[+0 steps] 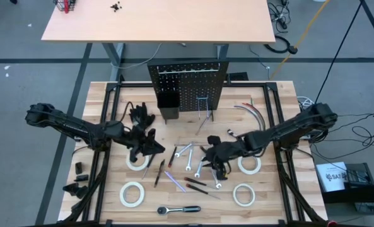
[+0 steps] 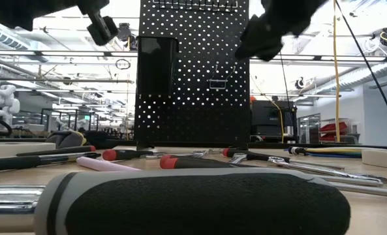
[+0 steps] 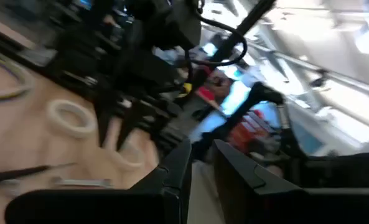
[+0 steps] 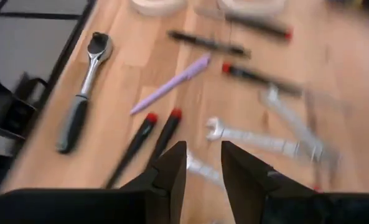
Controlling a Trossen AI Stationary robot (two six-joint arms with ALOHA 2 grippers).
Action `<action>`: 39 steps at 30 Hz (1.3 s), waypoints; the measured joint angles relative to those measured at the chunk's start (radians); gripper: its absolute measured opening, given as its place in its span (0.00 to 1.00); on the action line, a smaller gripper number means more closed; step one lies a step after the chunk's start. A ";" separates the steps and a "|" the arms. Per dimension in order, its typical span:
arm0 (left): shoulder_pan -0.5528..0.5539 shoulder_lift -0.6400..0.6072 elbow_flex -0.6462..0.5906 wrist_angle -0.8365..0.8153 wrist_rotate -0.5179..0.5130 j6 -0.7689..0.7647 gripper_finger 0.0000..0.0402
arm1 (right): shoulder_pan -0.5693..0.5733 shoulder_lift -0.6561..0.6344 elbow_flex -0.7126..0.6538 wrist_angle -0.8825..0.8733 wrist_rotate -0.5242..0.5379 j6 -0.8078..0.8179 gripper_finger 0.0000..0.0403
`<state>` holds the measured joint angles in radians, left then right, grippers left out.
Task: Hang tools onto peg board
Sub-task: Put the silver magnetic rod into the black bin on the peg board
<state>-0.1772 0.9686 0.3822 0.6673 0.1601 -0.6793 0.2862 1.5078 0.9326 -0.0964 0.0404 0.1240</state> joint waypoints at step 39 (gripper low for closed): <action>0.000 0.000 0.000 -0.086 -0.143 0.058 0.16 | -0.359 0.241 -0.144 0.295 0.061 -0.740 0.23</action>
<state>-0.1772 0.9684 0.3824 0.5812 0.0170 -0.6216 -0.0731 1.7486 0.7887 0.1985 0.1016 -0.6155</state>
